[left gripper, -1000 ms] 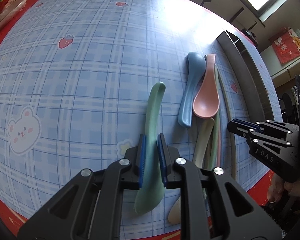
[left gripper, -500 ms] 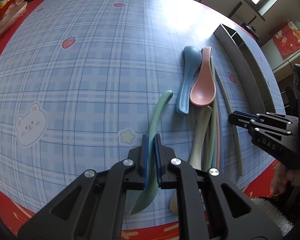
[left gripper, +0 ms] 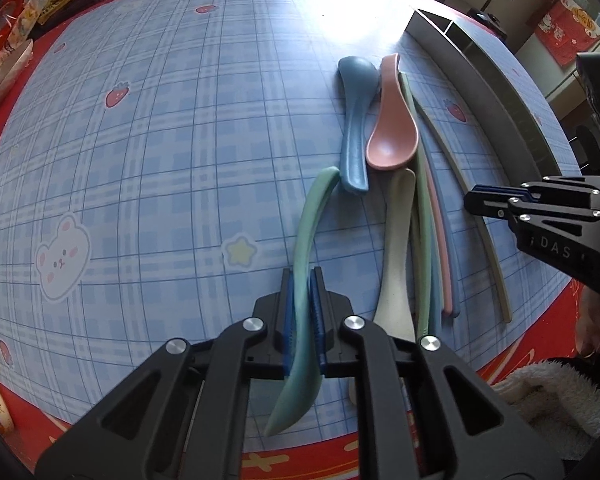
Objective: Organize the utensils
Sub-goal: 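Grasp a beige chopstick with the right tool while the left tool holds the green spoon, then lower the green spoon and beige chopstick into the steel caddy with both tools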
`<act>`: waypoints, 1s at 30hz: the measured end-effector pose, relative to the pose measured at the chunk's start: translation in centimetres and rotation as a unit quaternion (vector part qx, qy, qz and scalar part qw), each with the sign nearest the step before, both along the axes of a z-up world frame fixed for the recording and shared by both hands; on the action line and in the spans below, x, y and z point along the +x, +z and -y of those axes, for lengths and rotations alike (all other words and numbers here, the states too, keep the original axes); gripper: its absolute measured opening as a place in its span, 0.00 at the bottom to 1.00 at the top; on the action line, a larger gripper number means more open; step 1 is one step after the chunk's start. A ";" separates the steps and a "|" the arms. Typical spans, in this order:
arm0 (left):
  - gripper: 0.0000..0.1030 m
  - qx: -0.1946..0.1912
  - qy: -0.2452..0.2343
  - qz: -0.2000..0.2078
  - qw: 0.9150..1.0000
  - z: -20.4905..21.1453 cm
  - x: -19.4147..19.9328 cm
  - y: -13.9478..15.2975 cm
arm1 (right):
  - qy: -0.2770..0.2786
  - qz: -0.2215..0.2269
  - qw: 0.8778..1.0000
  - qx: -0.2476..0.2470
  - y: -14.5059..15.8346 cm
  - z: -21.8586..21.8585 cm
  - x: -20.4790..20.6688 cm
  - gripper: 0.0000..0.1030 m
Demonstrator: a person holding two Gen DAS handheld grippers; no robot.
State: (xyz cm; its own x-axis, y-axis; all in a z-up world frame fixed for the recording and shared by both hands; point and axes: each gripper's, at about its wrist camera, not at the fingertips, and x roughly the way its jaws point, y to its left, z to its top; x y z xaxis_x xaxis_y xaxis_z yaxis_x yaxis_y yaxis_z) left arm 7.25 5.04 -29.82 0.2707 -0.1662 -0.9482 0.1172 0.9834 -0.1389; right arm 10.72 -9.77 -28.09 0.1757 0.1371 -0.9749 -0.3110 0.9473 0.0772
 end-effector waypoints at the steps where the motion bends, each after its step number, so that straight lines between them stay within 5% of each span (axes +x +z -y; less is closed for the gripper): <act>1: 0.12 -0.008 0.004 -0.001 1.000 -0.2 0.1 0.0 | -0.001 0.000 1.000 0.002 0.0 0.1 0.0 0.07; 18: 0.10 -0.082 0.118 0.007 0.990 -5.5 -2.0 1.8 | 0.005 0.008 0.999 0.040 0.2 2.7 -0.3 0.07; 30: 0.10 -0.076 0.143 0.017 0.987 -6.7 -3.3 3.6 | -0.040 0.020 0.993 0.112 2.5 5.9 -1.5 0.06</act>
